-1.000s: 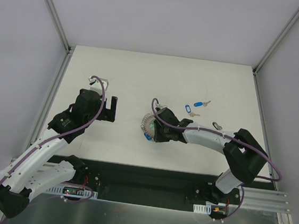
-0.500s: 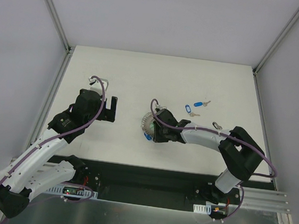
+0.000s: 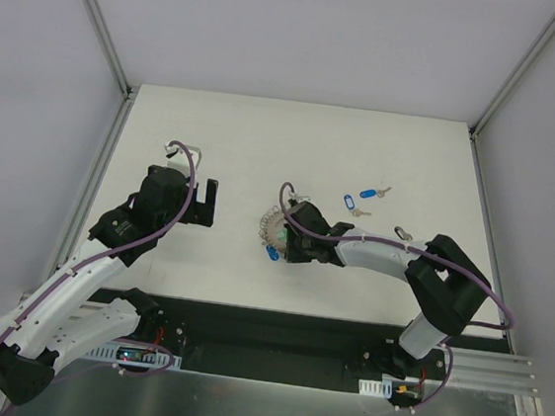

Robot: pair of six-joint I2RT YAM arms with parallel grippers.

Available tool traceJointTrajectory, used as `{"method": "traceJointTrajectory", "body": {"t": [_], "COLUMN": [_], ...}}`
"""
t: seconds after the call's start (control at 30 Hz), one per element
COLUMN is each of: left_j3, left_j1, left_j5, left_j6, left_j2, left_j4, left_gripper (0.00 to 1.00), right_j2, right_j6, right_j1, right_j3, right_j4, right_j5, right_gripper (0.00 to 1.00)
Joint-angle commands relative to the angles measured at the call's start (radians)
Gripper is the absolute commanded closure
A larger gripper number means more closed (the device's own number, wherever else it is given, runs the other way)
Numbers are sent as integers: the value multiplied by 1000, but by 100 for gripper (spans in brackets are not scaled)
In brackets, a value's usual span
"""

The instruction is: Put the keys on the keyring

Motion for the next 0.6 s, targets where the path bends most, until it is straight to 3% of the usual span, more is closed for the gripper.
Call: {"method": "traceJointTrajectory", "body": {"t": [0.0, 0.13, 0.4, 0.57], "left_j3": [-3, -3, -2, 0], "left_j1": [13, 14, 13, 13], "left_j5": [2, 2, 31, 61], "left_j6": [17, 15, 15, 18], "left_j2": [-8, -5, -8, -25], "left_j4": [26, 26, 26, 35], "left_gripper": [1, 1, 1, 1], "right_j2": [-33, -88, -185, -281], "right_j6": [-22, -138, -426, -504], "right_j1": [-2, 4, 88, 110], "right_j3": [-7, 8, 128, 89], "right_j4": [0, -53, -237, -129], "right_j5": [39, 65, 256, 273], "right_gripper": [99, 99, 99, 99]}}
